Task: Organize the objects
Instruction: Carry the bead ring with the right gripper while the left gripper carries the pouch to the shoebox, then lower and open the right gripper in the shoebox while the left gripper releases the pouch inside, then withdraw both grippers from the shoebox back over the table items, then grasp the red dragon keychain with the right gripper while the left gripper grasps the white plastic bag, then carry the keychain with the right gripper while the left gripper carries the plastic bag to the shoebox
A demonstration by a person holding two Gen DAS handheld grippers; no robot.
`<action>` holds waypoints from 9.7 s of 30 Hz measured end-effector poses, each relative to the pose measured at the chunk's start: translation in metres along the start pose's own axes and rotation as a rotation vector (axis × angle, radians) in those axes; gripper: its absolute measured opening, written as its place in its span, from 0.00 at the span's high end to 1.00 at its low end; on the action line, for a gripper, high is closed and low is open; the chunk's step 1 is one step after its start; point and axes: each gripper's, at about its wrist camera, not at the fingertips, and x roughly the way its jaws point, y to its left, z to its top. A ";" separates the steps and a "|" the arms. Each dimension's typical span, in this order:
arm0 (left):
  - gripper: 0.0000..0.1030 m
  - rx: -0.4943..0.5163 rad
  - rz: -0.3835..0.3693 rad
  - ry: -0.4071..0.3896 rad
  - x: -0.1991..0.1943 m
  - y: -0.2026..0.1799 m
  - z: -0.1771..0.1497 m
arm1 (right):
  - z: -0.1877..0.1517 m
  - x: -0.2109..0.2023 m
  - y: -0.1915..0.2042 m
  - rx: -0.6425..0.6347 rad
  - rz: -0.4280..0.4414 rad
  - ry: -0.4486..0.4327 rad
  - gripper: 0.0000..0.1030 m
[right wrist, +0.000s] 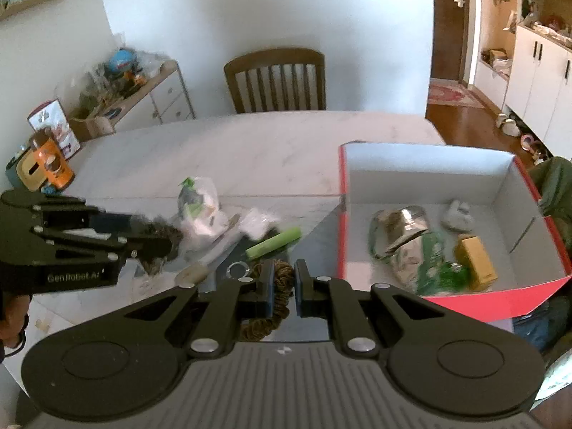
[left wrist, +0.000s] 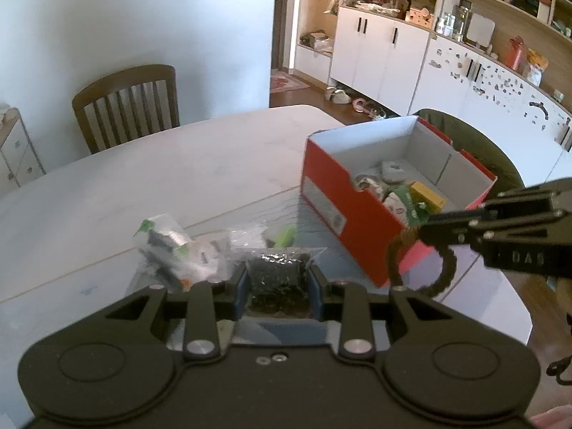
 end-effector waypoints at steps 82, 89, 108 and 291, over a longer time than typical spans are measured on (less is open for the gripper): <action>0.66 0.078 0.004 0.366 0.204 -0.168 0.078 | -0.006 0.073 -0.229 -0.021 -0.045 0.164 0.89; 0.64 0.079 0.007 0.349 0.201 -0.170 0.076 | -0.004 0.067 -0.232 -0.014 -0.047 0.152 0.88; 0.38 0.064 -0.042 0.229 0.167 -0.173 0.082 | 0.002 0.036 -0.226 0.021 -0.008 0.099 0.79; 0.74 -0.161 -0.049 0.132 0.017 0.000 0.026 | -0.010 -0.013 -0.028 -0.008 -0.090 0.032 0.41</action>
